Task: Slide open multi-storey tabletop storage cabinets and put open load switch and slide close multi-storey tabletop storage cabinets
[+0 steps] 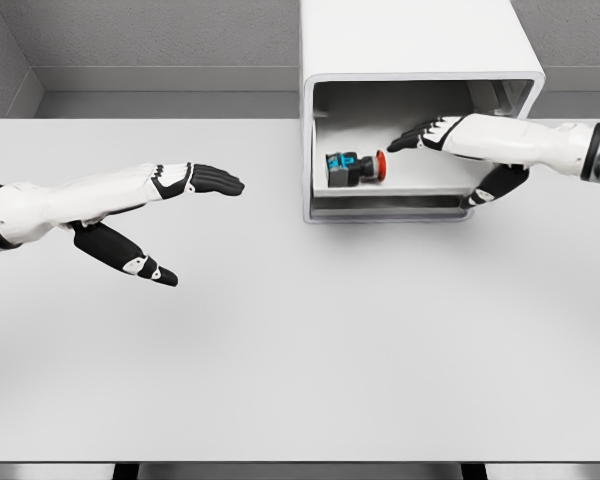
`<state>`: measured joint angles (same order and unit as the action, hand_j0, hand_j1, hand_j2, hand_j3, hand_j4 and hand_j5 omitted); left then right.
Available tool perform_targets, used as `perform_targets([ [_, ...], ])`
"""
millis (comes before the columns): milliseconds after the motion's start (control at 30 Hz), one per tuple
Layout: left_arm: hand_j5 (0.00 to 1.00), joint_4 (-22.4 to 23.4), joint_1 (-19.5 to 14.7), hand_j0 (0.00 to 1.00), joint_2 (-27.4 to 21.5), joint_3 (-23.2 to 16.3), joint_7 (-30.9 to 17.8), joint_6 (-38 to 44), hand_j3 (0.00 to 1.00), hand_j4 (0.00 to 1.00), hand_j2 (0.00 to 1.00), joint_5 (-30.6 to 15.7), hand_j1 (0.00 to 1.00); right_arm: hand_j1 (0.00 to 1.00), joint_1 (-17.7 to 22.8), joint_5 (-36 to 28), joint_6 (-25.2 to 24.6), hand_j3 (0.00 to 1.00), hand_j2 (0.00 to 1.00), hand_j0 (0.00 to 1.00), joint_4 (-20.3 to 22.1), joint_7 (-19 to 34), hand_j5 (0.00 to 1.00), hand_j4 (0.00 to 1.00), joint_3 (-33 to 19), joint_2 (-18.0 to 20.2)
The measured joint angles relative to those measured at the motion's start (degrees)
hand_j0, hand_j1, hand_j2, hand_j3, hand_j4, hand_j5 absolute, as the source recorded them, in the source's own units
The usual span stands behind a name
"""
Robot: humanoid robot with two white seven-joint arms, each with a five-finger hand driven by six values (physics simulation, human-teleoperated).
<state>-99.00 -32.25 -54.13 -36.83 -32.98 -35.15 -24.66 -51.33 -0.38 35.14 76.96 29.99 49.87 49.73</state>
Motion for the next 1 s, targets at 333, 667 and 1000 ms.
perform_targets([
  [333, 1.00, -0.04, -0.09, 1.00, -0.69, 0.28, 0.00, 0.00, 1.00, 1.00, 1.00, -0.12, 1.00, 1.00, -1.85, 1.55, 0.01, 1.00, 1.00, 1.00, -3.98, 0.81, 1.00, 1.00, 0.00, -3.41],
  [667, 1.00, -0.04, -0.18, 1.00, -1.00, 0.18, 0.00, 0.00, 1.00, 1.00, 1.00, 0.01, 1.00, 1.00, 0.96, 1.63, 0.04, 1.00, 1.00, 1.00, 3.83, 0.77, 1.00, 1.00, -1.33, 1.18],
  [1000, 1.00, 0.40, -0.18, 1.00, -1.07, 0.28, -0.04, 0.00, 1.00, 1.00, 1.00, 0.28, 1.00, 1.00, 5.01, 1.57, 0.01, 1.00, 1.00, 1.00, 17.36, 1.22, 1.00, 1.00, -0.76, 7.73],
])
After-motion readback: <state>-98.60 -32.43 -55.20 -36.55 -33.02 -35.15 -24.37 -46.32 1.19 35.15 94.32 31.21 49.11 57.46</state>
